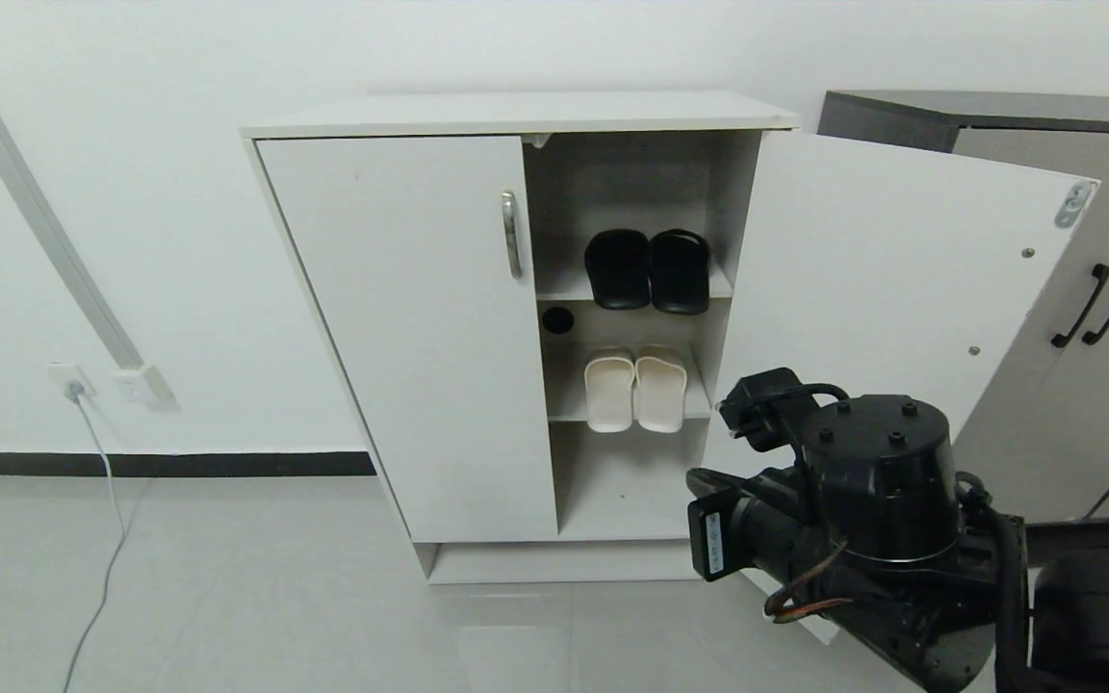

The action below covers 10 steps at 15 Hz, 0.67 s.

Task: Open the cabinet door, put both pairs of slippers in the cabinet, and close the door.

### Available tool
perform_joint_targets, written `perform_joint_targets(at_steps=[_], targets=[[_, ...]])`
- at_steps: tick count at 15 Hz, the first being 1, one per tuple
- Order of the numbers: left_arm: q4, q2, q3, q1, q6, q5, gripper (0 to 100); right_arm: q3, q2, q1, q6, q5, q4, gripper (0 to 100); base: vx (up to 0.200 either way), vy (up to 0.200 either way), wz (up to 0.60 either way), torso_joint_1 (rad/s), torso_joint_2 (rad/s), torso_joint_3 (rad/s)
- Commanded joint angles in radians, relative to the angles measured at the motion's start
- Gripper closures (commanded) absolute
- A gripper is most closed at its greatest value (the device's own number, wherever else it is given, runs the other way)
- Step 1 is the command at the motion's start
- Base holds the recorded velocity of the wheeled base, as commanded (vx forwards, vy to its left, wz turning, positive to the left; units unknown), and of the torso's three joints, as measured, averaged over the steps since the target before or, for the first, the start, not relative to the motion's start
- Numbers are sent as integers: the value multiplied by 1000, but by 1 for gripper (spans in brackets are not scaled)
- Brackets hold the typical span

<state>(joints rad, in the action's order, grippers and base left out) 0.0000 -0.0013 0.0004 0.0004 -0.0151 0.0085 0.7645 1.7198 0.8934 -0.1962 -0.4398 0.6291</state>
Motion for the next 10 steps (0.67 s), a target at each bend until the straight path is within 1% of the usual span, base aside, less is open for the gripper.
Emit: perform_joint_targets(at_steps=[1,4,10], targets=[[-2,1,0,0,0,1,100,-1,1,1,0,0,4,100,0,0,0,46,-520,-378],[0,1,0,0,-2,1,100,-2,3,1,0,0,4,100,0,0,0,36,-491,-372],[-2,1,0,0,-2,1,100,-5,1,1,0,-2,4,100,0,0,0,119,-457,-341]])
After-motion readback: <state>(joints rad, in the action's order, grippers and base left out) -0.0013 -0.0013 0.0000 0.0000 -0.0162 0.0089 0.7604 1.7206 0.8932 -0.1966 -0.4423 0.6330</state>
